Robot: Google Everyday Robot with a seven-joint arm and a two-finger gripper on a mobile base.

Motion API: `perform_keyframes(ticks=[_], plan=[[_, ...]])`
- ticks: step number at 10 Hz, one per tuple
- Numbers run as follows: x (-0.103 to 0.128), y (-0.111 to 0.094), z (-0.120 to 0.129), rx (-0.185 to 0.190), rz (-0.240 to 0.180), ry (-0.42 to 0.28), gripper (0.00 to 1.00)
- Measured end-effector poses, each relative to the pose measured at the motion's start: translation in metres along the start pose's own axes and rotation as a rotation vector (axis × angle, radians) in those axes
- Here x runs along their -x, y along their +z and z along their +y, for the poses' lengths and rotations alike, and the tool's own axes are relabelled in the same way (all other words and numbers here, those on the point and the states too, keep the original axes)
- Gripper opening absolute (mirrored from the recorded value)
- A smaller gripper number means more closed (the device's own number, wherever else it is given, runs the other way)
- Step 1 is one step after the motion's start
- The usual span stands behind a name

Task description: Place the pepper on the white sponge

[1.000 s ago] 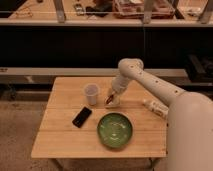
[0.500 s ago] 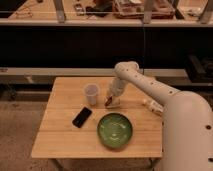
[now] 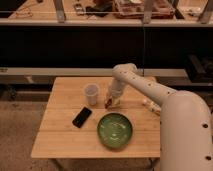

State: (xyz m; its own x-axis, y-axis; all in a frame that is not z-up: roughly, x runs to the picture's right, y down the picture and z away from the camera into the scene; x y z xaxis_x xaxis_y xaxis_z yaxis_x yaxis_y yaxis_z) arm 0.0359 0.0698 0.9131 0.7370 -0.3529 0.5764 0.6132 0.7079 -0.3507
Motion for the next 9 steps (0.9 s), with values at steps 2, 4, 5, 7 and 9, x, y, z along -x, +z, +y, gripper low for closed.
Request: perform_keyframes(ticks=[2, 4, 5, 7, 9], plan=[[0.001, 0.0013, 0.0002, 0.003, 0.001, 0.0, 0.67], [0.0017, 0.002, -0.0003, 0.005, 0.002, 0.0, 0.67], [0.0017, 0.0021, -0.0002, 0.006, 0.003, 0.001, 0.67], [0.0006, 0.0021, 0.0005, 0.007, 0.004, 0.005, 0.67], [-0.0037, 0.0, 0.002, 0.009, 0.015, 0.01, 0.67]])
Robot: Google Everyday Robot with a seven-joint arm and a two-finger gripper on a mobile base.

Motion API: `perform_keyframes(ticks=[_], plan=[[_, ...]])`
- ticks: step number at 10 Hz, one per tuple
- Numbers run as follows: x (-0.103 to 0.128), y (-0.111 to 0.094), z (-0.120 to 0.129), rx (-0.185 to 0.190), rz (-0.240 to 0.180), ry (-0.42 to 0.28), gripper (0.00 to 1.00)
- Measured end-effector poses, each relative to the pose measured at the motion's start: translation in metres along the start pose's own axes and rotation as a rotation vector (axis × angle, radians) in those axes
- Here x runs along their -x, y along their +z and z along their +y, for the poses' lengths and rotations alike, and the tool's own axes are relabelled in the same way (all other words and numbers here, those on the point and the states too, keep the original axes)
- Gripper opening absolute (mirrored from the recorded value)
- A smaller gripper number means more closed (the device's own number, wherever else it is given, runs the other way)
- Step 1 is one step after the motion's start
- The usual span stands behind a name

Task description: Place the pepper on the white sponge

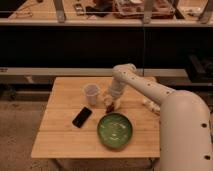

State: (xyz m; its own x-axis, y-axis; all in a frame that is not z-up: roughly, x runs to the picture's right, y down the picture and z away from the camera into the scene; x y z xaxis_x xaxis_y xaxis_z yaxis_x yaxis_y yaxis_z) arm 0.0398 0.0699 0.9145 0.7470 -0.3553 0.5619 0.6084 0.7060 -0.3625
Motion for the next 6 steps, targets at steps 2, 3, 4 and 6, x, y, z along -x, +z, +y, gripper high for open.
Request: perform_keyframes(ticks=[2, 3, 4, 6], plan=[[-0.01, -0.009, 0.0, -0.008, 0.024, 0.008, 0.67], [-0.019, -0.02, 0.0, -0.017, 0.045, 0.019, 0.67], [-0.03, -0.032, 0.002, -0.025, 0.066, 0.037, 0.67], [-0.044, -0.044, 0.004, -0.032, 0.089, 0.06, 0.67]])
